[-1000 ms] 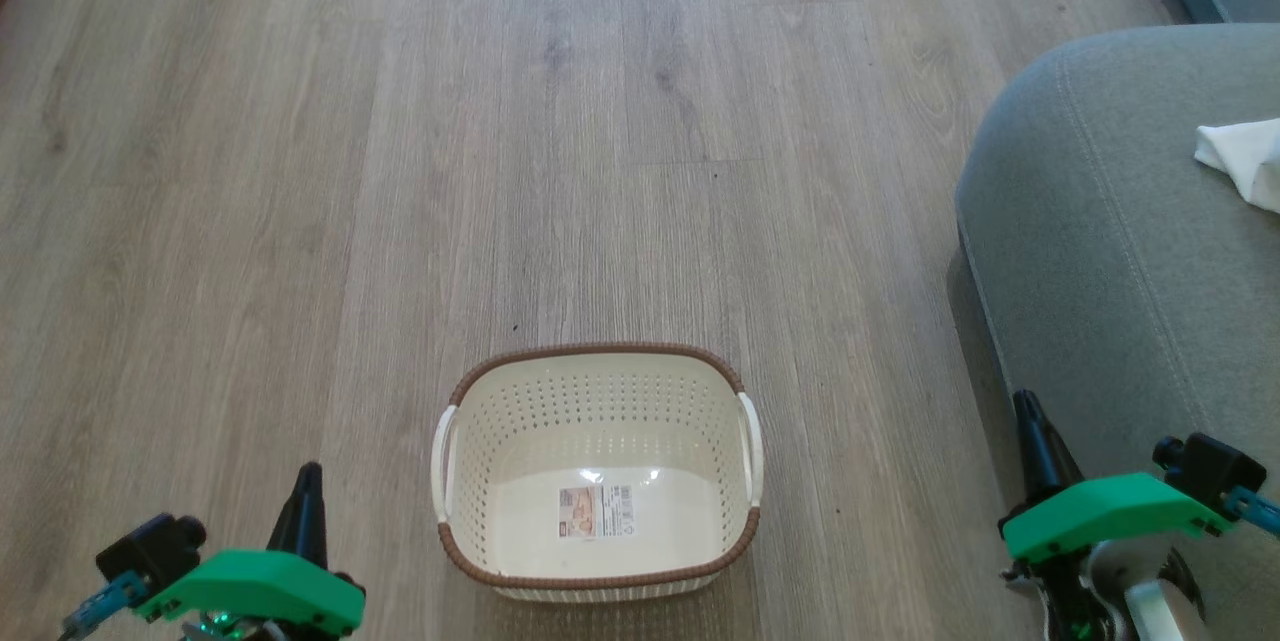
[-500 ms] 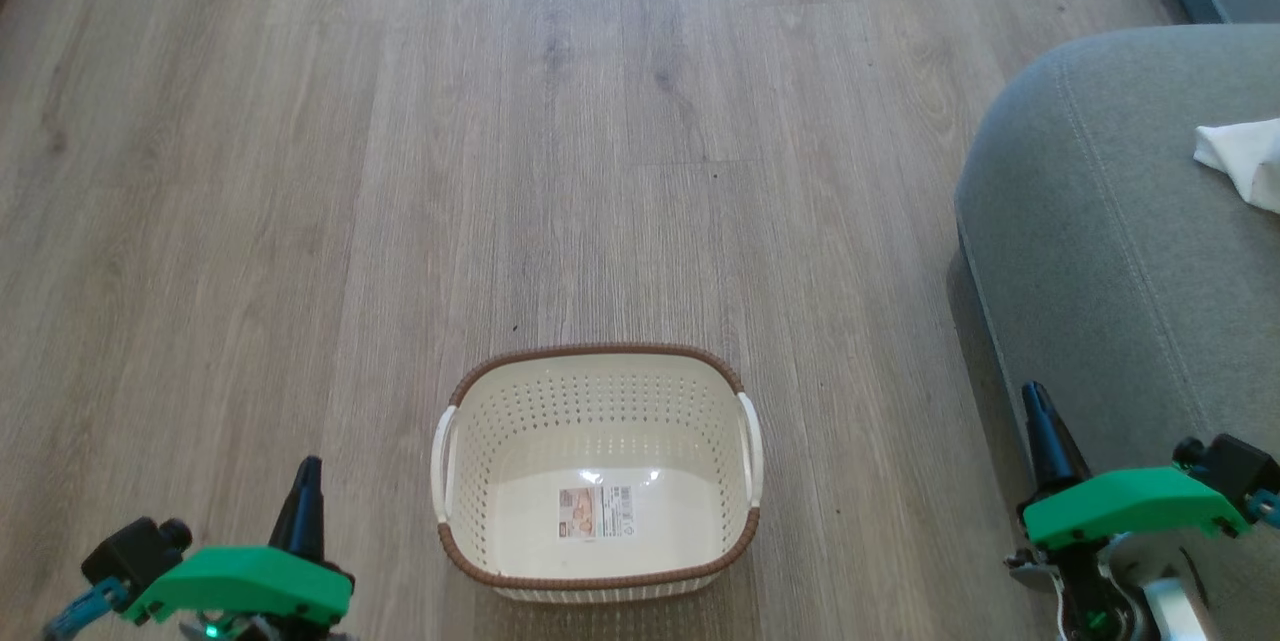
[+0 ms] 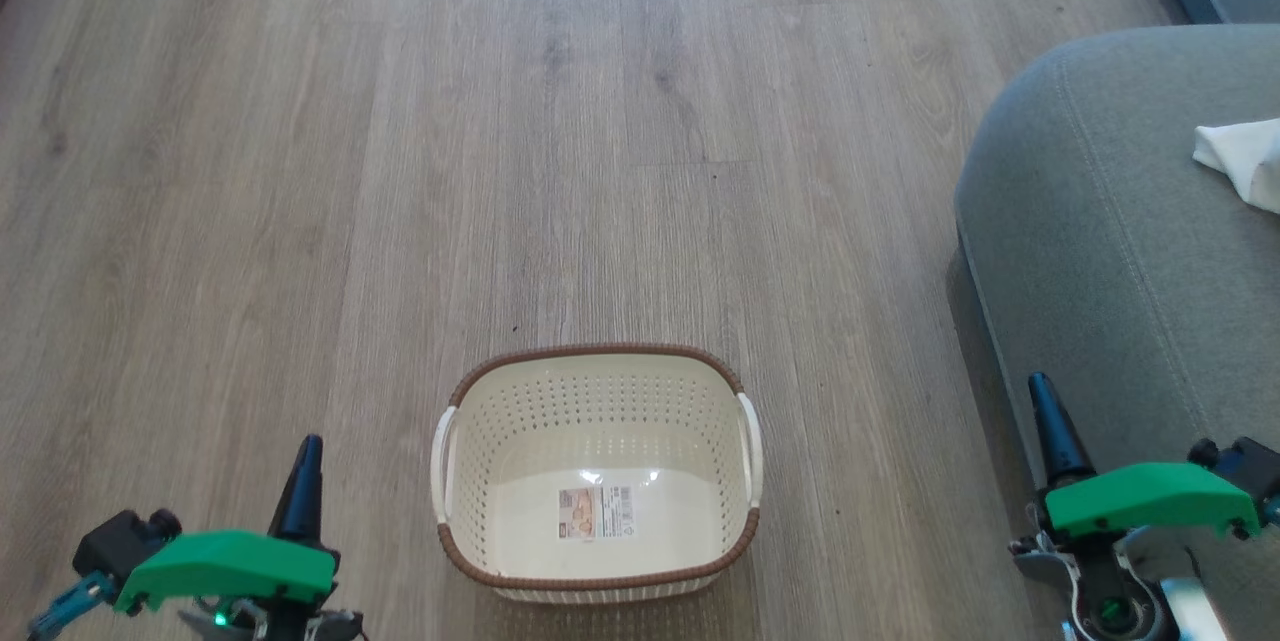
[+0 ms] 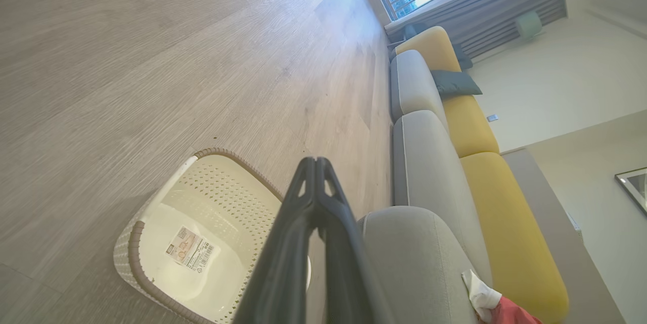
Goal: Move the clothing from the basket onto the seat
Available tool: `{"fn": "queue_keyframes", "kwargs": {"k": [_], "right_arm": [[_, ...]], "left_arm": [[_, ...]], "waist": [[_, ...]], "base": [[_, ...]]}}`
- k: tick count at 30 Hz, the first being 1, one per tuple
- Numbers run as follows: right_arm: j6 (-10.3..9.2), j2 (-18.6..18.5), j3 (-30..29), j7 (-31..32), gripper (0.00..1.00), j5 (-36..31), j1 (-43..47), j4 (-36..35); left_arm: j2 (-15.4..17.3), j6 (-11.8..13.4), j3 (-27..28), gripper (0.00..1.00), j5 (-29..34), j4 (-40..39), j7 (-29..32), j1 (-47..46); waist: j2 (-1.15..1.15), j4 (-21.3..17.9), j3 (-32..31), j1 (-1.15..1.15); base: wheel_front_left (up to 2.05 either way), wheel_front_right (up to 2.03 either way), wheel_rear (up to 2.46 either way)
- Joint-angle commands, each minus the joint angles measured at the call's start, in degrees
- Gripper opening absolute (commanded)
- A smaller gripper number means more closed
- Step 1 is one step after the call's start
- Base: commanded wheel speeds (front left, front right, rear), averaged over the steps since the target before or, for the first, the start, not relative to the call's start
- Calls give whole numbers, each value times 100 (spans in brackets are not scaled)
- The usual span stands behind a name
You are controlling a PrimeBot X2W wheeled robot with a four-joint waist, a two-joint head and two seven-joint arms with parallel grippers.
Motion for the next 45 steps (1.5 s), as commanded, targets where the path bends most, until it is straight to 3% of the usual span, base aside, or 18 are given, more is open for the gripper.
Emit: {"fn": "queue_keyframes", "kwargs": {"k": [1, 45], "right_arm": [[0, 1, 28, 60, 0, 194, -203, -254], [-1, 36, -214, 793, 0, 2994, -168, -778]], "left_arm": [[59, -54, 154, 0, -201, -216, 49, -292], [81, -199, 261, 0, -3180, -533, 773, -501]], "waist": [[0, 0, -1, 0], [0, -8, -15, 0]], "base": [[0, 0, 0], [0, 0, 0]]}}
